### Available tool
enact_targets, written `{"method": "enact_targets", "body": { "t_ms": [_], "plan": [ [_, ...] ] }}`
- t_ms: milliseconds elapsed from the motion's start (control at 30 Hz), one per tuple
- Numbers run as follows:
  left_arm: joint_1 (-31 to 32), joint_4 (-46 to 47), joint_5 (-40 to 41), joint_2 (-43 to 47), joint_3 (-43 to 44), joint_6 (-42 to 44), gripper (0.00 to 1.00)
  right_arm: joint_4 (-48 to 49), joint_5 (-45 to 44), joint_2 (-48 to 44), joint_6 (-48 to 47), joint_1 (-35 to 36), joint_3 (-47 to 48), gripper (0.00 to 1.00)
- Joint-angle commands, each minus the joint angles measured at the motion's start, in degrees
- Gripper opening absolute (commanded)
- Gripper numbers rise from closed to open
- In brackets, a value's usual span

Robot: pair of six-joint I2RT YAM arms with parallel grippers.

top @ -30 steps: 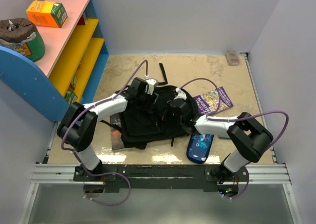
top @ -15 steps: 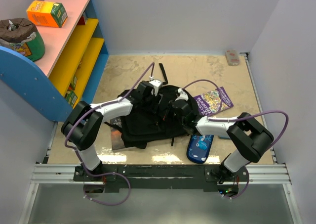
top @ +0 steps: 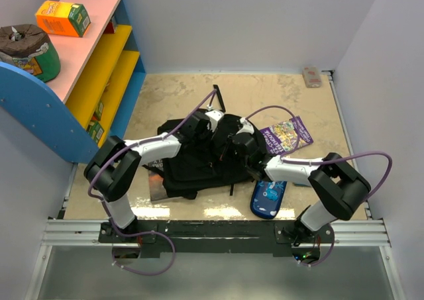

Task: Pack the student bag
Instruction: Adjust the student bag at the center of the board.

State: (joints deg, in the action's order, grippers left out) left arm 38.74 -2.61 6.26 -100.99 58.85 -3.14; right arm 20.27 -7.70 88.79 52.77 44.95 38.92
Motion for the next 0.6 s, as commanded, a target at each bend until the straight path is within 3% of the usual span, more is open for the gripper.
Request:
{"method": "enact_targets", "body": {
  "t_ms": [0,67,167,200,233,400,567],
  "plan": [
    [-2.9,-12.9,4.6,-4.0,-2.9,4.6,0.36,-2.7,-0.1,-3.9,-0.7,-0.6,0.2,0.00],
    [-3.1,-13.4,5.7,-3.3,-2.9,5.2,0.41,-2.6,-0.1,-4.0,-0.7,-0.7,-0.2,0.00],
    [-3.7,-14.5,5.9,-3.5,-2.4,5.2,0.31,-2.4,0.1,-4.1,-0.4,-1.1,-0.5,0.00],
    [-3.6,-14.7,5.5,-3.9,-2.3,5.4,0.09,-2.6,0.1,-4.2,-0.3,-1.0,-0.3,0.00],
    [-3.6,-14.8,4.7,-4.2,-2.1,5.6,0.00,-2.8,0.1,-4.2,-0.4,-1.1,-0.3,0.00],
    [-3.5,-17.2,2.0,-7.0,-0.3,5.9,0.00,-2.4,0.2,-3.9,-0.3,-1.1,-0.2,0.00],
    [-3.6,-17.0,-1.6,-4.1,-1.6,6.0,0.00,-1.7,0.3,-2.9,-0.2,-1.1,-0.7,0.00]
  ]
}}
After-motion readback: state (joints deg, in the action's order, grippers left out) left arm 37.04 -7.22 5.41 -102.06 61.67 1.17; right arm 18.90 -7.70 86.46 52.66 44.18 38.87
